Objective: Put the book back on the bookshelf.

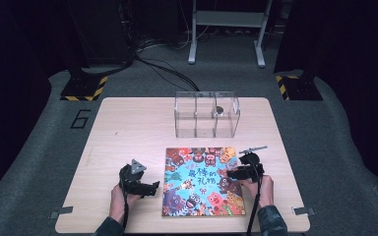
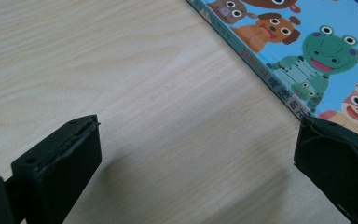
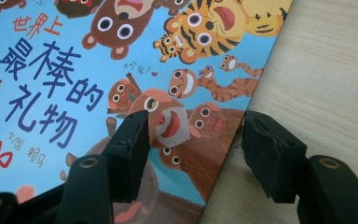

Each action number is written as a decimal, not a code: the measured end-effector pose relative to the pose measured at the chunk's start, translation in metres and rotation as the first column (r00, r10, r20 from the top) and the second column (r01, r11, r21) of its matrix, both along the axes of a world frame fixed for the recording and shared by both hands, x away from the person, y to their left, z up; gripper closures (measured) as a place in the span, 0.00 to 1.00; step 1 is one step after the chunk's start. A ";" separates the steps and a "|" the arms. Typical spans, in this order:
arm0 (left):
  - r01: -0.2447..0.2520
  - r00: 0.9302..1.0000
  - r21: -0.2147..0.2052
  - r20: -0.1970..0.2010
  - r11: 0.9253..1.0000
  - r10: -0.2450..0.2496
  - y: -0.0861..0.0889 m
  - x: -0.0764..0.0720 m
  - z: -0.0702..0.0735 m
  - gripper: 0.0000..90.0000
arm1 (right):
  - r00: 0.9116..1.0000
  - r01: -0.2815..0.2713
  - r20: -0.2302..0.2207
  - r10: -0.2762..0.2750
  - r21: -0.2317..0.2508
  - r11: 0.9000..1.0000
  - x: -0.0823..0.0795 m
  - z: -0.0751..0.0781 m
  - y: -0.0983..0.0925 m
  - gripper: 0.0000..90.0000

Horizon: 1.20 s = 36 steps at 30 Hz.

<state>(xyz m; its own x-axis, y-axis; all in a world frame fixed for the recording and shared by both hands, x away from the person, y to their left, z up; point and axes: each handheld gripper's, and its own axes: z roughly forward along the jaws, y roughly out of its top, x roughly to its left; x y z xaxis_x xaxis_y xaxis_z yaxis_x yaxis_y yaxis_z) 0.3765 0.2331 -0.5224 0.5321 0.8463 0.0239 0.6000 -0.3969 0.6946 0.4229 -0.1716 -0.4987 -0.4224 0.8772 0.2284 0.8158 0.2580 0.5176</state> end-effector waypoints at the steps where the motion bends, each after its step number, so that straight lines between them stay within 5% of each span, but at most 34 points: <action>1: 0.002 1.000 0.002 0.005 1.000 -0.002 0.000 0.001 -0.001 0.01 | 1.000 -0.006 -0.002 0.006 -0.004 1.000 0.001 0.000 -0.001 0.46; 5: -0.002 1.000 -0.026 -0.015 1.000 0.002 -0.002 0.003 -0.005 0.01 | 1.000 0.002 -0.015 -0.002 -0.009 1.000 0.001 0.001 0.002 0.44; 7: 0.010 1.000 0.007 0.001 1.000 -0.010 -0.002 0.005 -0.006 0.00 | 0.999 -0.022 -0.029 0.021 -0.002 1.000 0.002 0.001 0.004 0.45; 12: -0.009 1.000 -0.017 0.012 1.000 0.009 -0.004 0.002 -0.008 0.00 | 0.999 -0.043 -0.010 0.044 0.033 0.999 0.012 0.005 0.001 0.44; 19: -0.003 1.000 -0.007 0.019 1.000 0.003 -0.005 0.002 -0.008 0.00 | 0.997 -0.058 -0.049 0.060 0.034 0.998 0.028 0.001 0.002 0.43; 26: 0.002 1.000 -0.004 0.021 1.000 -0.002 -0.007 0.002 -0.008 0.00 | 0.997 -0.052 -0.051 0.053 0.018 0.998 0.026 0.002 0.002 0.46; 36: 0.002 1.000 -0.005 0.021 1.000 -0.002 -0.007 0.002 -0.008 0.00 | 0.999 -0.022 -0.047 0.026 0.090 0.996 0.024 0.004 -0.004 0.48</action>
